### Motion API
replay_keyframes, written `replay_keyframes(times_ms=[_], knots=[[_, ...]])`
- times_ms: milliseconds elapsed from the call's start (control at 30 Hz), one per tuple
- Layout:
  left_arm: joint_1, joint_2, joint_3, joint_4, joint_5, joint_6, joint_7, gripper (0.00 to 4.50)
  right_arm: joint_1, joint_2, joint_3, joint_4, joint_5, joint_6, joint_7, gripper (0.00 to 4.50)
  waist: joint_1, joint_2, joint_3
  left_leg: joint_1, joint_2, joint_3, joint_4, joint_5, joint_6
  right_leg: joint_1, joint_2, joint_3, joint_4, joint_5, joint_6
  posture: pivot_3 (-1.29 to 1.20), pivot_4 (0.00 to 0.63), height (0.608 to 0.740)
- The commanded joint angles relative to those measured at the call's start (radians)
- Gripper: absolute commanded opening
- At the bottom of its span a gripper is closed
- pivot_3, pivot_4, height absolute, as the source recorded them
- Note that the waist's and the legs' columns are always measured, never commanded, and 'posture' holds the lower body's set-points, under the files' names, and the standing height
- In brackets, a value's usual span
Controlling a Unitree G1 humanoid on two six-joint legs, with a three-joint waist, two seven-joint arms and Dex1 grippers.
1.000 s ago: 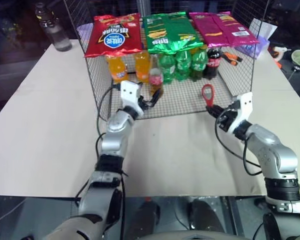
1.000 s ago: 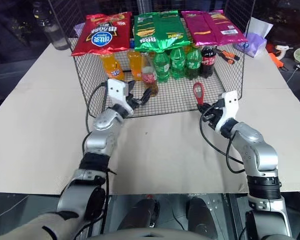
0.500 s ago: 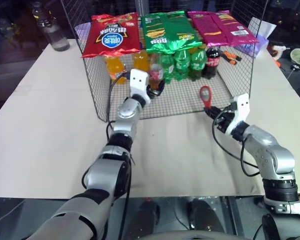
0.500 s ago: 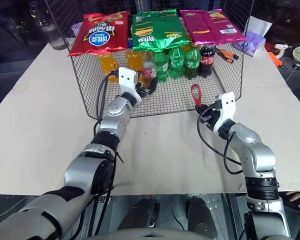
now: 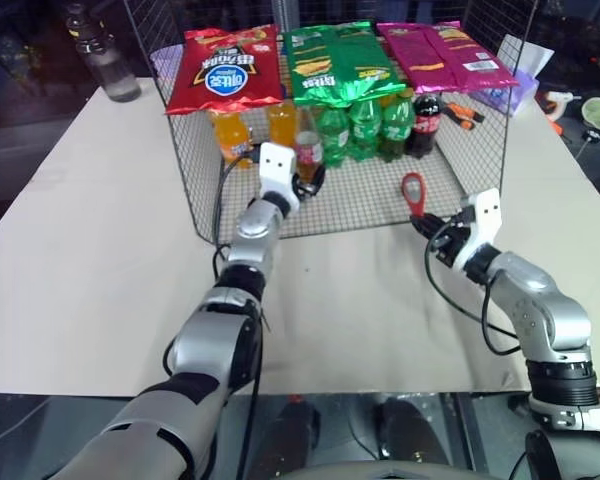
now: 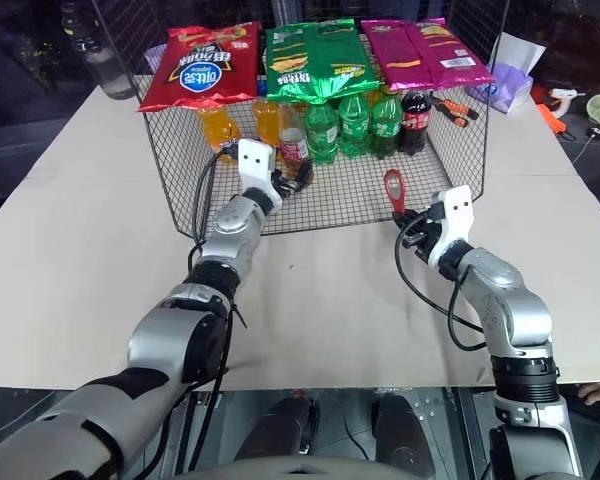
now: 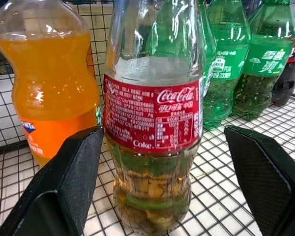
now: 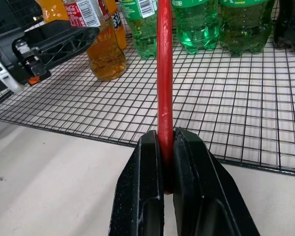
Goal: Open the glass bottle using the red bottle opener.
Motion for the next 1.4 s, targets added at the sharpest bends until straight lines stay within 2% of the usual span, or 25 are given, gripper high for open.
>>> replay_keyframes(times_ms=[33,467,867,967,1000,1233,1400], knots=[[-0.05,-0.004,0.001,0.017,0.015,-0.027,0.018,4.07,0.001,0.004,0.003,-0.031,-0.004,-0.027,0.003,0.0,-0.001,0.0,0.0,0.0,0.0,0.0,0.0,0.0,0.0,0.0,0.0,0.0,0.0,0.0,0.0,0.0,0.15,0.74],[-0.156,0.007,0.011,0.162,0.051,0.008,0.125,4.07,0.005,-0.002,0.005,-0.026,-0.026,-0.043,0.006,0.0,-0.018,0.0,0.0,-0.001,-0.001,0.0,0.001,0.0,0.0,0.0,0.0,0.0,0.001,0.0,0.0,0.0,0.15,0.74],[-0.203,0.015,0.019,0.201,0.081,0.029,0.193,4.07,0.011,-0.006,-0.002,-0.024,-0.038,-0.052,0.007,0.0,-0.02,0.0,0.0,-0.001,-0.001,-0.001,0.002,0.0,0.0,0.0,0.0,0.0,0.002,0.0,0.0,0.0,0.15,0.74],[-0.2,0.016,0.023,0.201,0.085,0.031,0.198,3.37,0.002,-0.024,-0.015,-0.006,-0.045,-0.064,0.013,0.0,-0.021,0.0,0.0,-0.001,-0.001,0.0,0.003,0.0,0.0,0.0,0.0,0.0,0.002,0.0,0.0,0.0,0.15,0.74],[-0.199,0.016,0.024,0.201,0.087,0.032,0.197,2.8,-0.001,-0.026,-0.017,-0.004,-0.044,-0.065,0.013,0.0,-0.021,0.0,0.0,-0.001,-0.001,0.0,0.003,0.0,0.0,0.0,0.0,0.0,0.002,0.0,0.0,0.0,0.15,0.74],[-0.2,0.004,0.041,0.2,0.074,0.045,0.172,2.78,-0.002,-0.018,-0.005,-0.007,-0.046,-0.07,0.01,0.0,-0.022,0.0,0.0,-0.001,0.0,0.0,0.005,0.0,0.0,0.0,0.0,0.0,0.005,0.0,0.0,0.0,0.15,0.74],[-0.167,-0.011,0.06,0.139,0.035,0.002,0.072,2.78,0.007,-0.011,0.0,-0.017,-0.052,-0.073,0.004,0.0,-0.019,0.0,0.0,-0.002,-0.001,-0.001,0.008,0.0,0.0,0.0,0.0,0.0,0.007,0.0,0.0,0.0,0.15,0.74]])
